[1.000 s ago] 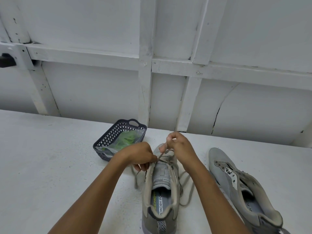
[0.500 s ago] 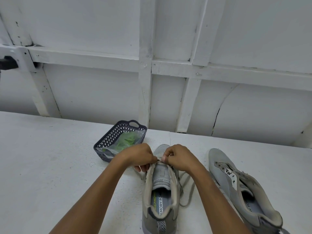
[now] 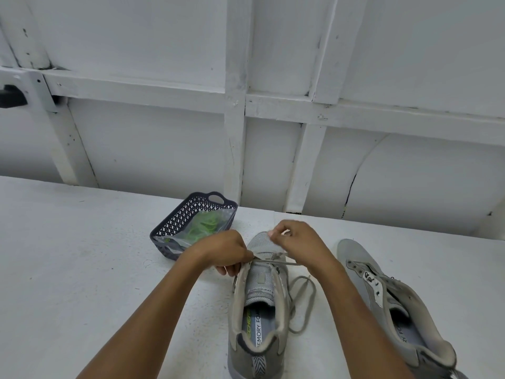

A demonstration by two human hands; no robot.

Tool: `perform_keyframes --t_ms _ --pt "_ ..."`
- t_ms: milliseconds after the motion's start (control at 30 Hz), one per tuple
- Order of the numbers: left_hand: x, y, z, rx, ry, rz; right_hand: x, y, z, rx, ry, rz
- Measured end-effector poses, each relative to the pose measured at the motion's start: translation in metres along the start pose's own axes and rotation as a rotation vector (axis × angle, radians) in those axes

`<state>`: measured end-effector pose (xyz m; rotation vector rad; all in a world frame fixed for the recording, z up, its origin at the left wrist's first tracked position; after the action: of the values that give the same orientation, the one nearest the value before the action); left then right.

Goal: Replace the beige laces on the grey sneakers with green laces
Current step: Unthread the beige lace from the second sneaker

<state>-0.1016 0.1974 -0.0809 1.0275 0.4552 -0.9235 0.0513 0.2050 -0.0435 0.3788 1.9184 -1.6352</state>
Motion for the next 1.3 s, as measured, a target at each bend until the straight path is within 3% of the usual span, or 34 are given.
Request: perform_keyframes --t_ms 100,267,333,533,600,733,833,900,1000,1300 --pt "0.000 0.001 0.001 0.002 0.004 -0.010 0.017 0.003 0.005 0.007 -0.198 0.278" --pt "0.000 0.000 0.001 0.001 0.002 -0.018 0.024 0.006 0.002 0.009 -0.242 0.283" --pt "0.000 0.000 0.001 -0.001 -0.003 -0.016 0.022 0.002 0.002 -0.011 -0.200 0.136" --pt "-0.001 -0.001 0.001 0.001 -0.002 -0.010 0.009 0.007 0.002 0.034 0.005 -0.652" --pt "-0.001 -0.001 0.000 0.002 -0.003 -0.016 0.003 0.014 0.004 0.072 0.078 -0.713" --pt "0.001 -0.001 -0.003 -0.001 -0.002 -0.037 -0.014 0.024 0.009 0.116 0.112 -0.498" --pt "-0.001 0.002 -0.005 0.000 0.018 -0.088 -0.013 0.021 0.017 0.100 -0.107 -0.075" --pt "-0.005 0.010 -0.007 0.056 0.090 -0.159 -0.004 0.020 0.024 0.118 -0.228 0.028" --pt "-0.008 0.029 -0.007 0.168 0.219 -0.287 0.007 0.024 0.027 0.146 -0.265 0.175" --pt "0.014 0.062 -0.009 0.412 0.288 -0.496 0.008 0.031 0.022 0.200 -0.196 0.065"
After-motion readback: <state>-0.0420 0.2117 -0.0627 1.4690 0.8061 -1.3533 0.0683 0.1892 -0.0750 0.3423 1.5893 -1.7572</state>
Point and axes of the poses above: each hand's wrist, its own z-axis away from the middle knuckle, its own x-axis out of the palm, y = z × x, the point moved 8 cm from there along -z, towards the middle knuckle, and after that the axes turned 10 degrees about -x, right-handed, at the moved point
